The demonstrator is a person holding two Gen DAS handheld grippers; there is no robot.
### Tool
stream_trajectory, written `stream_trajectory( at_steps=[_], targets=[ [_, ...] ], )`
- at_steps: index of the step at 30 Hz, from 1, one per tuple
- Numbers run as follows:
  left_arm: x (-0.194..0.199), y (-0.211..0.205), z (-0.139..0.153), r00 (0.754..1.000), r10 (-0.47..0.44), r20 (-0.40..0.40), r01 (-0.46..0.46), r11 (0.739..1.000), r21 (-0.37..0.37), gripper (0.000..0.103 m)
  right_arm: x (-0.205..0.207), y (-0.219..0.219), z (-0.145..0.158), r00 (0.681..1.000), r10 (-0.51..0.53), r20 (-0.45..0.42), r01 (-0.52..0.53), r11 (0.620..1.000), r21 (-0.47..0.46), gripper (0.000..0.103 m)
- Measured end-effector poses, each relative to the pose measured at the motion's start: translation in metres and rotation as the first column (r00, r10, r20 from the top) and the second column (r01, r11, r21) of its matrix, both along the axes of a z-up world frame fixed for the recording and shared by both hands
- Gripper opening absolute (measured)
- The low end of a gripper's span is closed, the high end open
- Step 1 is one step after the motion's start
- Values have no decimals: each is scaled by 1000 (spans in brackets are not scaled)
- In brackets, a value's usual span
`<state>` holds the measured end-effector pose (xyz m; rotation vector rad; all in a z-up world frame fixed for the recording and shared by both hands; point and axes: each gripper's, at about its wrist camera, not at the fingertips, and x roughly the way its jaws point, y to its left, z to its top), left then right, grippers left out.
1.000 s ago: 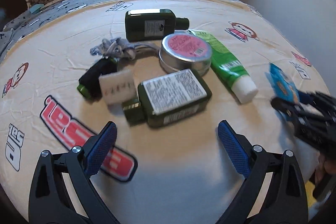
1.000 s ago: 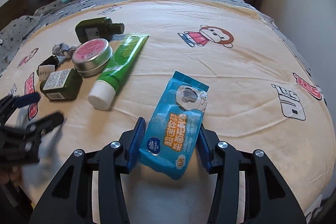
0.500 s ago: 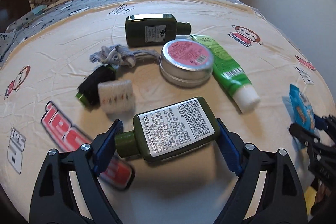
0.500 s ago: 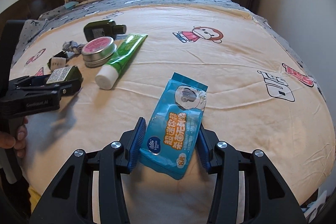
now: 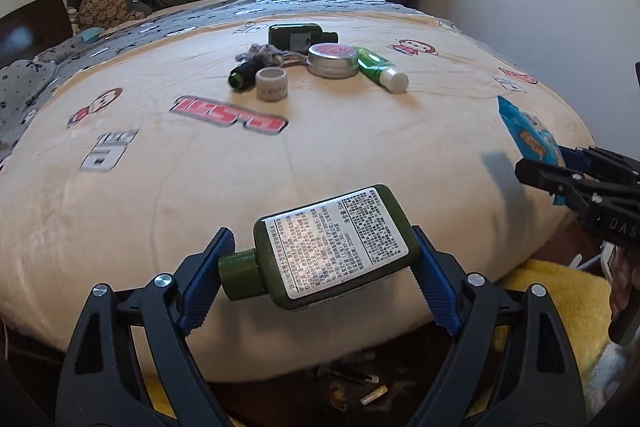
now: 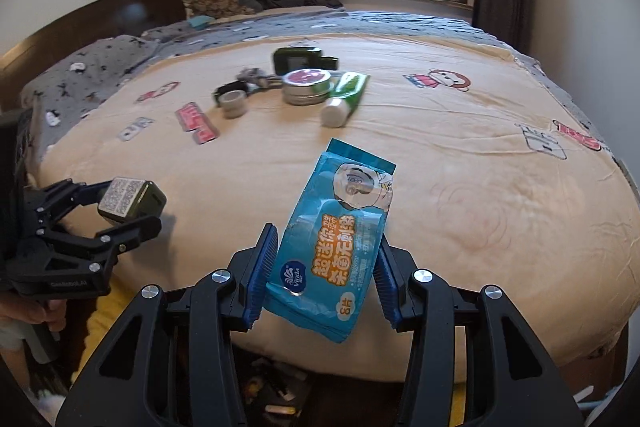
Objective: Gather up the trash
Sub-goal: 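Drop the green bottle and wipes pack into the bin, opening both tools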
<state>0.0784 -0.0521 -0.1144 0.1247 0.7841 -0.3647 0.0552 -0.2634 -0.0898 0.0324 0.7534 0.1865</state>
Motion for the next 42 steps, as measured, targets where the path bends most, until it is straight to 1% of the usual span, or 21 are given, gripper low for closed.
stream_trajectory(
  at_steps=[3,7,10,14,18,21,24,28,32,35,40,42],
  targets=[
    [-24,8,-8,1000,-6,-24,6,1000,-4,82,-21,8,-3,999,34,-8,-34,999,27,47],
    [-49,10,-29,997,-39,-64,41,999,31,82,-42,25,-19,995,78,-55,-76,996,48,47],
    [-61,11,-47,991,-55,-125,60,997,39,82,-50,40,-43,986,111,-125,-105,993,53,47],
    [-70,14,-75,976,-67,-207,82,995,64,82,-54,52,-65,969,134,-206,-124,990,63,47],
    [-75,18,-98,955,-85,-284,111,991,78,82,-59,59,-83,949,146,-281,-128,988,80,47],
    [-72,21,-115,933,-87,-350,117,991,66,82,-60,66,-103,920,159,-359,-132,986,99,47],
    [-74,21,-130,911,-92,-402,126,990,61,82,-57,74,-128,890,159,-428,-133,987,91,47],
    [-76,16,-152,883,-95,-459,147,986,79,82,-50,80,-158,854,138,-501,-109,990,88,47],
    [-73,12,-170,858,-88,-505,154,984,90,82,-45,77,-170,843,107,-527,-70,993,90,47],
    [-72,12,-180,843,-87,-531,152,985,79,82,-45,75,-173,841,101,-532,-58,994,96,47],
    [-70,13,-184,832,-83,-549,145,987,70,82,-41,75,-173,848,89,-523,-53,995,83,51],
    [-68,16,-186,825,-76,-560,139,988,70,82,-41,73,-172,850,87,-520,-50,995,85,61]
  ],
)
